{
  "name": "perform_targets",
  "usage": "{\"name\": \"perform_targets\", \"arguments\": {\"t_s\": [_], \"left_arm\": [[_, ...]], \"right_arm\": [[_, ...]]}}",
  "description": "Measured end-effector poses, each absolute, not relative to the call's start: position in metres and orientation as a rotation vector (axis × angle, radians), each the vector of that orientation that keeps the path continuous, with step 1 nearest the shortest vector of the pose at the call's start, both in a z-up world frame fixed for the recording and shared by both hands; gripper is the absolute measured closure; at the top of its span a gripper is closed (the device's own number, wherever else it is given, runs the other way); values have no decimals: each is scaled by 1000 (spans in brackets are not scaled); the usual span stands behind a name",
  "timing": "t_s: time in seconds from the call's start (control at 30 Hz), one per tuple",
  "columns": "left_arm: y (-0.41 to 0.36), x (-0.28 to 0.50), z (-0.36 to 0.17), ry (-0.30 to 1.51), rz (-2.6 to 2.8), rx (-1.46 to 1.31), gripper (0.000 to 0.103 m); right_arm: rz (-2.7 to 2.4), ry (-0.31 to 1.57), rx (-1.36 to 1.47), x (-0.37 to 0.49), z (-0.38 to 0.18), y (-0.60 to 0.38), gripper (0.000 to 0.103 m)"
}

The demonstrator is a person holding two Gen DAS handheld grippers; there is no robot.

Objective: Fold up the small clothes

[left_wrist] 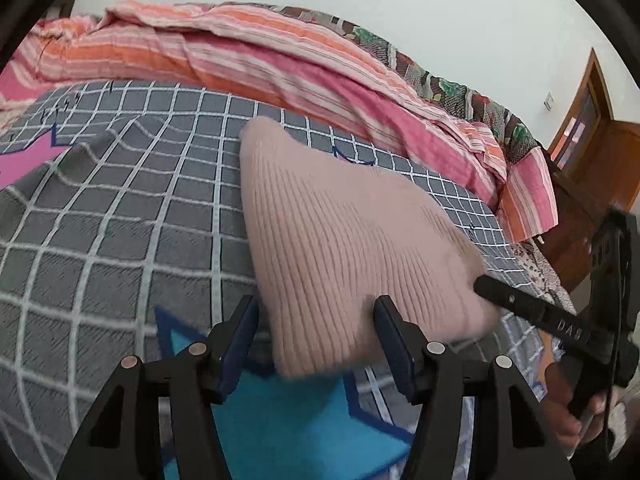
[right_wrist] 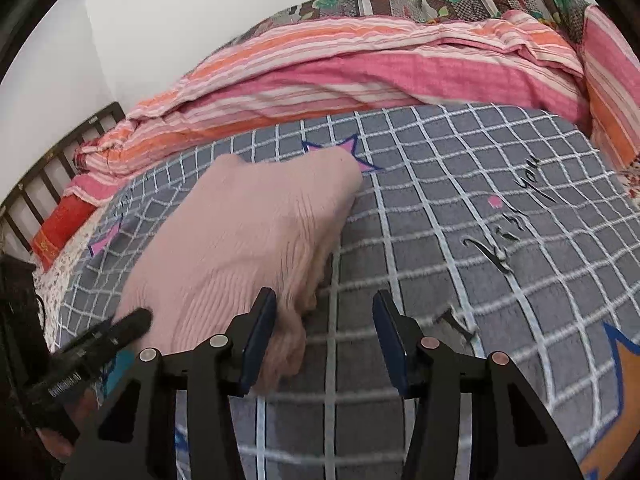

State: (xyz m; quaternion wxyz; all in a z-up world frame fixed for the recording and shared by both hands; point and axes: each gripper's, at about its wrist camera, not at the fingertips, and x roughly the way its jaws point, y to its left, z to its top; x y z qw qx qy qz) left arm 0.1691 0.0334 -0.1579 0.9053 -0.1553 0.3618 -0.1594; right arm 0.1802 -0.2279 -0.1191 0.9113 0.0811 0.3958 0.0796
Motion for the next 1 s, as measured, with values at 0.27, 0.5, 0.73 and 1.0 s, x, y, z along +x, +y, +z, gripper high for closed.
{"name": "perform_targets", "arguments": {"t_s": [0.27, 0.5, 0.73, 1.0], "left_arm": [[36, 141, -98, 752, -172, -240, 33], [30, 104, -41, 723, -100, -174, 22], [19, 72, -6, 700, -96, -117, 20], [16, 52, 10, 682, -121, -104, 20]], "right_arm": [[81, 806, 127, 135, -70, -233, 51], [30, 785, 108, 99, -24, -232, 38], [-13, 727, 74, 65, 9, -228, 14], [-35, 720, 21, 45, 25, -222, 6]]}}
